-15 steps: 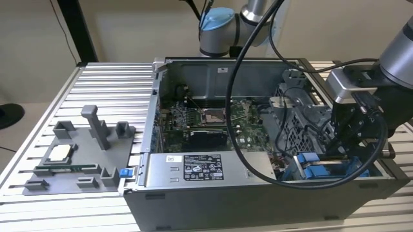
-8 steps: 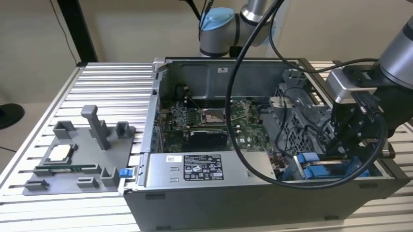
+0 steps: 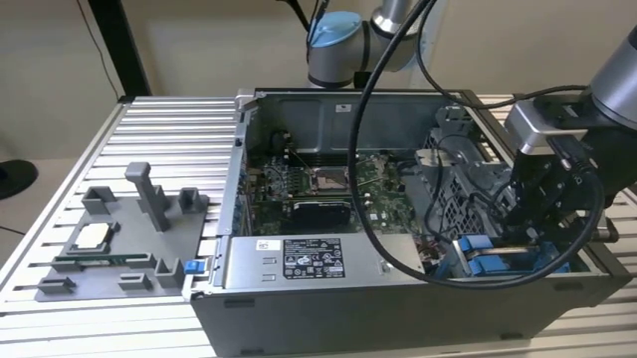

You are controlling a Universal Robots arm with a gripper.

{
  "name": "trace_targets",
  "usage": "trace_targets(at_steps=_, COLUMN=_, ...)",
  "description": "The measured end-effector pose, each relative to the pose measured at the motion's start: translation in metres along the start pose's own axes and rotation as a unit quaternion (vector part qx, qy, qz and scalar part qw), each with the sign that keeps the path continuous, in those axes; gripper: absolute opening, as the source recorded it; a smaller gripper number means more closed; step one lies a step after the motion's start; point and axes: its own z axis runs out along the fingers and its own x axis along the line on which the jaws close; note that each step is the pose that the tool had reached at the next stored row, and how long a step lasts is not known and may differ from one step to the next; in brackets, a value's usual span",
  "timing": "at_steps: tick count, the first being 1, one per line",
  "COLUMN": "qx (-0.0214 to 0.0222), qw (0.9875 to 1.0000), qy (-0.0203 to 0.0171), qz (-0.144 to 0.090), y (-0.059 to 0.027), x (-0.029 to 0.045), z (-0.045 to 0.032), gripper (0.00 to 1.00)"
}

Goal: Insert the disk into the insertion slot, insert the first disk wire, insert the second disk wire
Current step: 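Insert the second disk wire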

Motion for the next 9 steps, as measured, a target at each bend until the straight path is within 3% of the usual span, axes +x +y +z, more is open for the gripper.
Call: trace_targets(at_steps=9, qx=-0.0001, qw=1.0000, qy=0.0001, qz=0.000, y=0.0006, x=-0.0041, z=-0.0402, gripper=1.00)
